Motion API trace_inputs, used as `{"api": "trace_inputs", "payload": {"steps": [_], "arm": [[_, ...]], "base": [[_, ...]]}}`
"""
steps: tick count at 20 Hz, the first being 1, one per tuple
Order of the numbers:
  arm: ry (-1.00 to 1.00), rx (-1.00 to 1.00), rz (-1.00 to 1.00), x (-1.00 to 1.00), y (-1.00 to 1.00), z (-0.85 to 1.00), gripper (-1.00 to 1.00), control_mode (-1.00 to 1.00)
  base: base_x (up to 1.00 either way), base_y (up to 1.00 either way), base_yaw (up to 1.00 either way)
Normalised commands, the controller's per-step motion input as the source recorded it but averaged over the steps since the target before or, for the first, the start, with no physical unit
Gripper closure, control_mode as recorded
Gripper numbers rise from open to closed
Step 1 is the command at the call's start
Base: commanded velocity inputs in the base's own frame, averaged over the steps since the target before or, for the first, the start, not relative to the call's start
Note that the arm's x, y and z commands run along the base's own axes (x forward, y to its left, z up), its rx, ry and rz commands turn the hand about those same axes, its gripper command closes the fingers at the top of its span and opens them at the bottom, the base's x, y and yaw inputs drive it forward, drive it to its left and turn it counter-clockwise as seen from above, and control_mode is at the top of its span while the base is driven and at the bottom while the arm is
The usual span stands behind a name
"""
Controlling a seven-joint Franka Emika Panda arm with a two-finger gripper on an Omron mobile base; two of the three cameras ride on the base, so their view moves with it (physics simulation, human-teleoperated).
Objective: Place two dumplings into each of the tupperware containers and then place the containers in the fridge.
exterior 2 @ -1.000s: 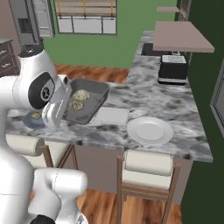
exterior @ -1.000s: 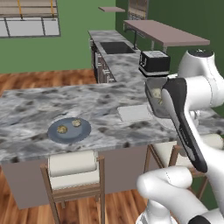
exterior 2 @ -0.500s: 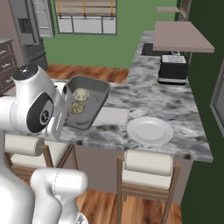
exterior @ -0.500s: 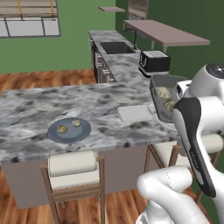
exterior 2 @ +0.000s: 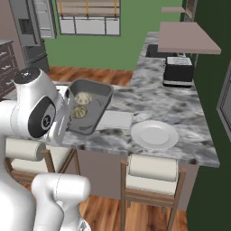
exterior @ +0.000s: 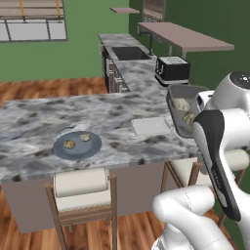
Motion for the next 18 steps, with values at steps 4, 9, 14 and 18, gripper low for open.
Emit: {"api": "trace_inputs", "payload": {"steps": [4, 9, 14, 18], "arm": [[0.01, 0.03, -0.03, 0.00, -0.25, 0.00, 1.00, -1.00], [0.00, 0.00, -0.13, 0.00, -0.03, -0.01, 1.00, -1.00], [0.00, 0.00, -0.09, 0.00, 0.00, 0.00, 1.00, -1.00], [0.00, 0.00, 0.00, 0.00, -0.01, 0.00, 1.00, -1.00]], "base": [[0.00, 0.00, 0.00], [0.00, 0.00, 0.00], [0.00, 0.00, 0.00], [0.00, 0.00, 0.00]]}}
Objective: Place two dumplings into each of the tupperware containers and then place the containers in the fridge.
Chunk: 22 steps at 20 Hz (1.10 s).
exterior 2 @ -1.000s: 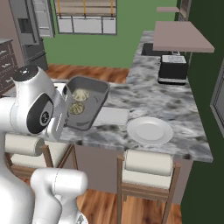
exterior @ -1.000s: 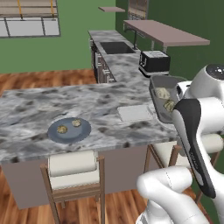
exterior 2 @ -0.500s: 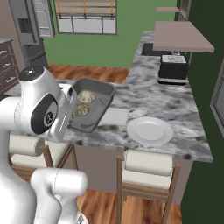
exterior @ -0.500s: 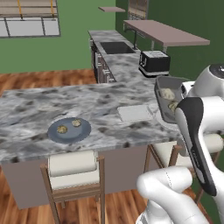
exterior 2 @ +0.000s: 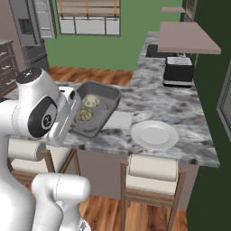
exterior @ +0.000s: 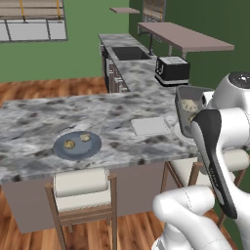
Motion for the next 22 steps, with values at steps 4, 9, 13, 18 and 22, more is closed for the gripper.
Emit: {"api": "trace_inputs", "payload": {"steps": [4, 9, 13, 18, 22], "arm": [[0.00, 0.00, 0.00, 0.00, 0.00, 0.00, 1.00, -1.00], [0.00, 0.00, 0.01, 0.00, 0.00, 0.00, 1.00, -1.00], [0.01, -0.02, 0.09, 0.05, 0.01, 0.00, 1.00, -1.00], [0.00, -0.02, 0.09, 0.04, 0.07, 0.00, 1.00, -1.00], [0.00, 0.00, 0.01, 0.00, 0.03, 0.00, 1.00, 1.00]], "base": [[0.00, 0.00, 0.00], [0.00, 0.00, 0.00], [0.00, 0.00, 0.00], [0.00, 0.00, 0.00], [-0.14, 0.16, 0.00]]}}
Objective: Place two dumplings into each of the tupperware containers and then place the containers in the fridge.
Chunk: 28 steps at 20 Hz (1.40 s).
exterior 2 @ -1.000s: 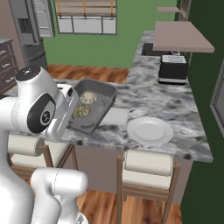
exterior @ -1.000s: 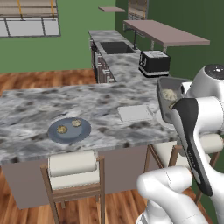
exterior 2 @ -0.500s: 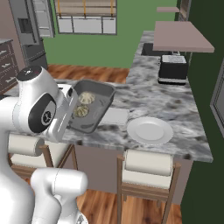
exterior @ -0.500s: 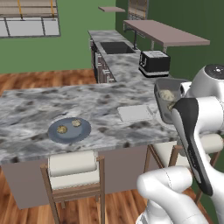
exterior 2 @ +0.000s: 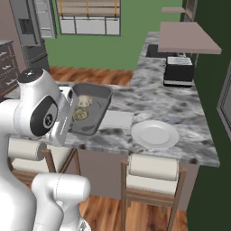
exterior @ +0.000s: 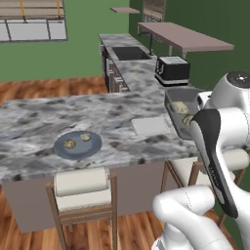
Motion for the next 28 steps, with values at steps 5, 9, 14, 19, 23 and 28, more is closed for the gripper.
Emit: {"api": "trace_inputs", "payload": {"steps": [5, 9, 14, 19, 23, 28], "arm": [[0.00, 0.00, 0.00, 0.00, 0.00, 0.00, 1.00, 1.00], [0.00, 0.00, 0.00, 0.00, 0.00, 0.00, 1.00, 1.00], [0.00, 0.00, 0.00, 0.00, 0.00, 0.00, 1.00, 1.00], [0.00, 0.00, 0.00, 0.00, 0.00, 0.00, 1.00, 1.00], [0.00, 0.00, 0.00, 0.00, 0.00, 0.00, 1.00, 1.00], [0.00, 0.00, 0.00, 0.00, 0.00, 0.00, 1.00, 1.00]], "base": [[-0.93, 0.83, 0.05], [-0.93, 1.00, 0.26], [-0.16, 1.00, 0.12], [0.32, 1.00, 0.01], [0.64, 1.00, 0.00], [0.74, 1.00, -0.02]]}}
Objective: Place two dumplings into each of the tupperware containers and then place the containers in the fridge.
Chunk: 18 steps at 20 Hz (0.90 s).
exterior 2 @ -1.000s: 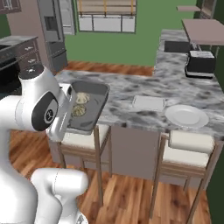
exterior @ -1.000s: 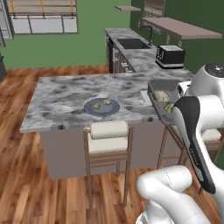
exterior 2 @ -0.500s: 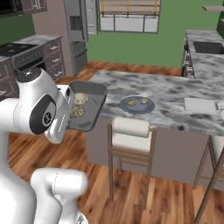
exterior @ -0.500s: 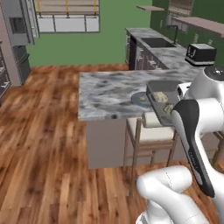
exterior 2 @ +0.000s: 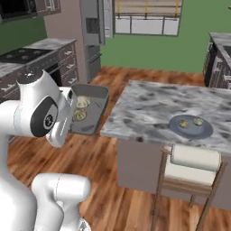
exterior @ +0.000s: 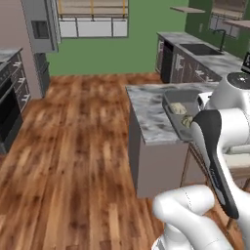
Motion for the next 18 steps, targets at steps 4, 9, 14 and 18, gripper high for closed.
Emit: {"api": "trace_inputs", "payload": {"steps": [4, 9, 14, 18], "arm": [[0.00, 0.00, 0.00, 0.00, 0.00, 0.00, 1.00, 1.00], [0.00, 0.00, 0.00, 0.00, 0.00, 0.00, 1.00, 1.00], [0.00, 0.00, 0.00, 0.00, 0.00, 0.00, 1.00, 1.00], [0.00, 0.00, 0.00, 0.00, 0.00, 0.00, 1.00, 1.00]], "base": [[0.62, 1.00, -0.01], [0.70, 1.00, 0.00], [1.00, 0.91, -0.10], [1.00, 0.73, -0.12]]}}
